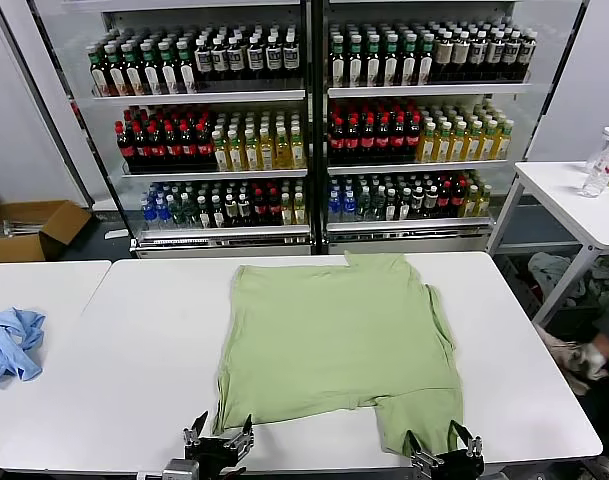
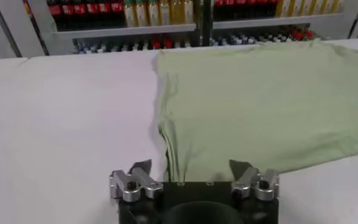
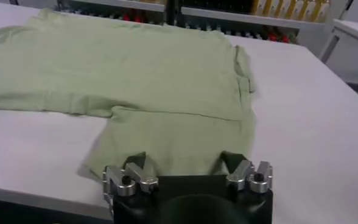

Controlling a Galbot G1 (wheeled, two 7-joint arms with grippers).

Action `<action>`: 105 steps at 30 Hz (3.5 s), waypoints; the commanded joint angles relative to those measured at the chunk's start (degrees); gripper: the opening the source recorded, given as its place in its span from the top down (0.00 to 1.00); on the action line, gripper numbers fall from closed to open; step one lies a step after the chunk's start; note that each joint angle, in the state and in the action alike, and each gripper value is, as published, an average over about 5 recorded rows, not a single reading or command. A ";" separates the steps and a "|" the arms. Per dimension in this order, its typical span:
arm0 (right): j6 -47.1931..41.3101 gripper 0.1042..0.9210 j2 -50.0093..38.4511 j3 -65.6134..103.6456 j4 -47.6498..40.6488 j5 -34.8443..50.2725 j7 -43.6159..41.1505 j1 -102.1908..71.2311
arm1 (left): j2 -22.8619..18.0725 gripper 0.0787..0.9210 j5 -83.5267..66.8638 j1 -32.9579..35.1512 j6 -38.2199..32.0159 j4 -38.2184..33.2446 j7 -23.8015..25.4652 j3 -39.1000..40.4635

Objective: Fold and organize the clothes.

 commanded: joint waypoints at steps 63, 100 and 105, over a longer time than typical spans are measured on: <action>-0.29 0.97 -6.46 -20.32 -25.08 0.34 -2.22 53.39 | 15.09 0.99 -13.24 -35.80 -3.45 23.35 1.29 3.57; -5.87 0.29 -5.93 -7.90 -20.91 12.95 0.04 35.02 | 12.20 0.30 -15.65 -31.62 -2.67 25.17 -1.95 2.33; -5.88 0.46 -6.26 -8.66 -20.75 14.53 -0.86 34.78 | 12.26 0.47 -16.95 -30.23 -2.88 23.50 -0.99 2.28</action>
